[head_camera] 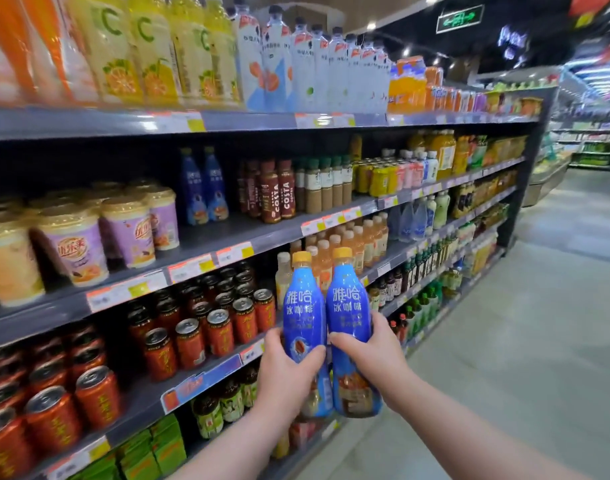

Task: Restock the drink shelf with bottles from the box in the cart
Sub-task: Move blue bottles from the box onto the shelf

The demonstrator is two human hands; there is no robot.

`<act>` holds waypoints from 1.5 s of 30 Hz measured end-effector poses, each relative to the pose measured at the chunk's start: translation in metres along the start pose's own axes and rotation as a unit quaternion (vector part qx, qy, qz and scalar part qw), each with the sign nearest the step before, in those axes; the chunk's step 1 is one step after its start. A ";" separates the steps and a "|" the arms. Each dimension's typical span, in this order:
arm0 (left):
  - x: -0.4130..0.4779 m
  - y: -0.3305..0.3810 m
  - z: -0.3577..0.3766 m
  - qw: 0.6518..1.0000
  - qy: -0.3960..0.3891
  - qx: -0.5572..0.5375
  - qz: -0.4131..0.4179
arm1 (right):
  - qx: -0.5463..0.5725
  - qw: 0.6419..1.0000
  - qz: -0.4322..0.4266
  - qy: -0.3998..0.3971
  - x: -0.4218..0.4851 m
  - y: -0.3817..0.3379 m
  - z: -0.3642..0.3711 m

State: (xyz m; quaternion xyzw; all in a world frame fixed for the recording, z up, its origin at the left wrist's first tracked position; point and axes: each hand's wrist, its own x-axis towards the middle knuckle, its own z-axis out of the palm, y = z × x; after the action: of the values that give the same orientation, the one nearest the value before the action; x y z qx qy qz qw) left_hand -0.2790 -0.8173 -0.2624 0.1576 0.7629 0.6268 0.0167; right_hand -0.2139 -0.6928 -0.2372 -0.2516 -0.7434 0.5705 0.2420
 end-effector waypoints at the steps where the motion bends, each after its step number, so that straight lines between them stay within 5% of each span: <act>1: 0.016 0.002 0.002 1.000 0.003 -0.002 0.006 | 0.000 1.000 -0.010 -0.001 0.016 -0.004 0.004; 18: 0.236 0.019 -0.051 0.985 0.158 -0.030 0.070 | 0.022 0.987 -0.106 -0.116 0.239 -0.091 0.137; 32: 0.287 0.035 -0.066 0.935 0.350 0.038 0.047 | 0.024 0.958 -0.201 -0.205 0.394 -0.137 0.244; 41: 0.301 0.025 -0.054 0.922 0.383 0.038 0.031 | 0.019 0.945 -0.204 -0.256 0.437 -0.121 0.276; 45: 0.312 0.025 -0.052 0.922 0.385 0.027 0.030 | -0.073 0.941 -0.193 -0.267 0.444 -0.116 0.282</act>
State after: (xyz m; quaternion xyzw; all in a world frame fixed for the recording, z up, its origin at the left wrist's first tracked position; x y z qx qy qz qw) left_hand -0.5812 -0.7816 -0.1734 -0.0728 0.7224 0.6182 -0.3009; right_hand -0.7436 -0.6348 -0.1580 0.0417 -0.8546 0.5033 0.1208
